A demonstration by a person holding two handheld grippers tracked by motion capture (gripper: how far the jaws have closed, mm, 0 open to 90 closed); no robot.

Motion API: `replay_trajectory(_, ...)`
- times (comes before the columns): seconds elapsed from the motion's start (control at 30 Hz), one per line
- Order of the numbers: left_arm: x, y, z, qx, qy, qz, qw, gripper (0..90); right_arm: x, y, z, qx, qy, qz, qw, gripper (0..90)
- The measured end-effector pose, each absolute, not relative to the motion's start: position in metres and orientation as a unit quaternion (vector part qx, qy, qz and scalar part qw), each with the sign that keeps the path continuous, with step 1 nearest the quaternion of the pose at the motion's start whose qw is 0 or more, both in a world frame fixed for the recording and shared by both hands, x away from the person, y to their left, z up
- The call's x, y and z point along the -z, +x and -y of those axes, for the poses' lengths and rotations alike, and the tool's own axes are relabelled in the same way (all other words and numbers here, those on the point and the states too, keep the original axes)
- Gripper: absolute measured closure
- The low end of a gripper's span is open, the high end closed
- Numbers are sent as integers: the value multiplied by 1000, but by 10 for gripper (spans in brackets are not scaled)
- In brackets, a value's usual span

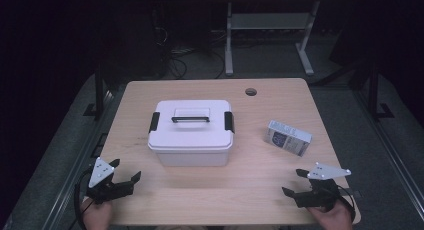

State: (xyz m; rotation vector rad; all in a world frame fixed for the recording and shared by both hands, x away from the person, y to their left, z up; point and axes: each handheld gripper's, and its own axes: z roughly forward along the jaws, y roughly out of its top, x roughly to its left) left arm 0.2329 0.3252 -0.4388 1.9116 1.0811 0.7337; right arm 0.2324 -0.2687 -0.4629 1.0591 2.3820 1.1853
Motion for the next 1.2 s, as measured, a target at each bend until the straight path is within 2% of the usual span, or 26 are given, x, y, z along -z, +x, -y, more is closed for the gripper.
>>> replay_trajectory(0.4,440,235,-323,-287,764,-413,404,133,452,231,267,-391,357,-838,133,166)
replay_trajectory(0.73,439,229,-325,-291,761,-412,407,133,414,239,275,-335,338,-873,106,169)
replay_trajectory(1.2,440,229,-326,-291,756,-417,413,133,384,246,276,-322,325,-885,86,148)
